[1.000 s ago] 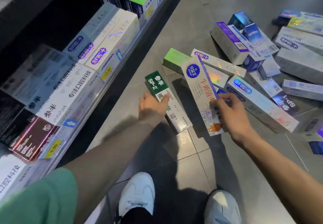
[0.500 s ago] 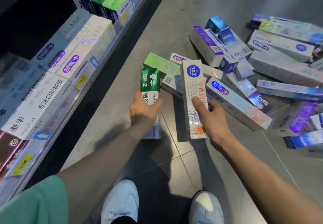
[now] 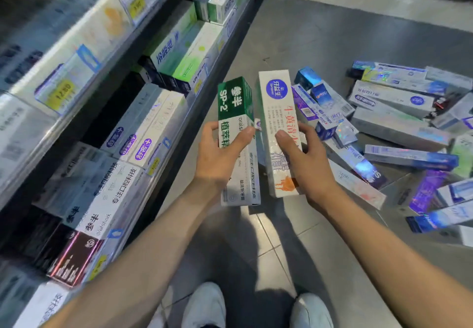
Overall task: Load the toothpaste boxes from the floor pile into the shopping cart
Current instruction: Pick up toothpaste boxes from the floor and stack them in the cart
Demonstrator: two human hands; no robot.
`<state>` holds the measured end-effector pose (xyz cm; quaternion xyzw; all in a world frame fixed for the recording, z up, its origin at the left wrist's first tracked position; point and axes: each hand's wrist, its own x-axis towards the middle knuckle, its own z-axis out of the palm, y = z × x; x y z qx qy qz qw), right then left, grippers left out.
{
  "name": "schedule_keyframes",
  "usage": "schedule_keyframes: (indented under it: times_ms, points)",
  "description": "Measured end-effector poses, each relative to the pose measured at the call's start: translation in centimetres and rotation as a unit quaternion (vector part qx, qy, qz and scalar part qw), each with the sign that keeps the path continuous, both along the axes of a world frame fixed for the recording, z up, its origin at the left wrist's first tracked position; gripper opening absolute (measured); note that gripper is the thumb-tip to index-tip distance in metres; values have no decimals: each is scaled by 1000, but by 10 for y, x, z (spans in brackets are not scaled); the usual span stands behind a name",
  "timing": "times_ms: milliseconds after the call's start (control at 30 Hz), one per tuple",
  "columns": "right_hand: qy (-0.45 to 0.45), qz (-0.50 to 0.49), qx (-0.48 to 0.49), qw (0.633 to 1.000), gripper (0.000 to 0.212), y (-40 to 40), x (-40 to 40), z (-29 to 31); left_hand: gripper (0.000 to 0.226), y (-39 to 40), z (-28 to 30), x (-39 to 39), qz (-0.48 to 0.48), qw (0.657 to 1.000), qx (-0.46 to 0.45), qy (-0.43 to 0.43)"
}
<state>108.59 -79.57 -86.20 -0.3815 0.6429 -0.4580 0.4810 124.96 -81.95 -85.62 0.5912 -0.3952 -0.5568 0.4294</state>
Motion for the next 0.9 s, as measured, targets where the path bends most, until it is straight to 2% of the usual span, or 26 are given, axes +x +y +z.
schedule_keyframes:
  times_ms: [167, 267, 500, 600, 767, 900]
  points:
    - [-30, -1, -4, 1000, 50, 18, -13, 112, 53, 6, 113, -7, -30, 998, -46, 10]
    - [-42, -20, -3, 999, 52, 34, -23, 201, 62, 15, 198, -18, -36, 998, -36, 39]
    - [-44, -64, -2, 997, 50, 76, -56, 443, 45, 61, 432, -55, -94, 993, -15, 76]
    - [-30, -69, -4, 997, 57, 95, -74, 537, 42, 80, 528, -73, -111, 991, -16, 79]
    - [-21, -92, -14, 995, 59, 130, -101, 655, 51, 109, 662, -108, -125, 989, -35, 66]
    - [-11, -106, -47, 993, 56, 155, -120, 718, 48, 126, 727, -137, -138, 987, -66, 52]
